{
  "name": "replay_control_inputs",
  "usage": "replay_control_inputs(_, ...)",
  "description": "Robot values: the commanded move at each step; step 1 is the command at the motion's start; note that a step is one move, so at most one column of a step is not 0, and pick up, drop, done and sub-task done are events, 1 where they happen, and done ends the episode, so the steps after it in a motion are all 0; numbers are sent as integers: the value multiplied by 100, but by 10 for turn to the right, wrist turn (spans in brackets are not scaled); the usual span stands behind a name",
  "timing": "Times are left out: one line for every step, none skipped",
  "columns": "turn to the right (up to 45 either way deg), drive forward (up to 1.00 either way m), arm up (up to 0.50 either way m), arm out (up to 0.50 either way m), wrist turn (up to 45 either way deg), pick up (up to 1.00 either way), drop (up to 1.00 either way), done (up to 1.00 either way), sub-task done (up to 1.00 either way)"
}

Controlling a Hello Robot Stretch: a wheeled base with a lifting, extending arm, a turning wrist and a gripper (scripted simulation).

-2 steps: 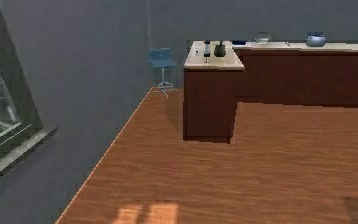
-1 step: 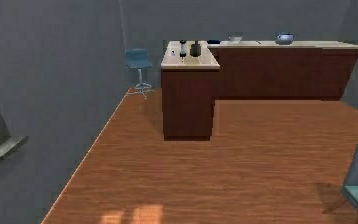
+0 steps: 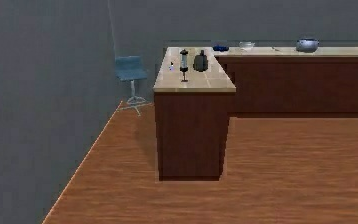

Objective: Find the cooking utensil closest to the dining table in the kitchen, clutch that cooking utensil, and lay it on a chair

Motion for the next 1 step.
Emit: replay_control_inputs(420,0,0,0,0,0,0,0,0)
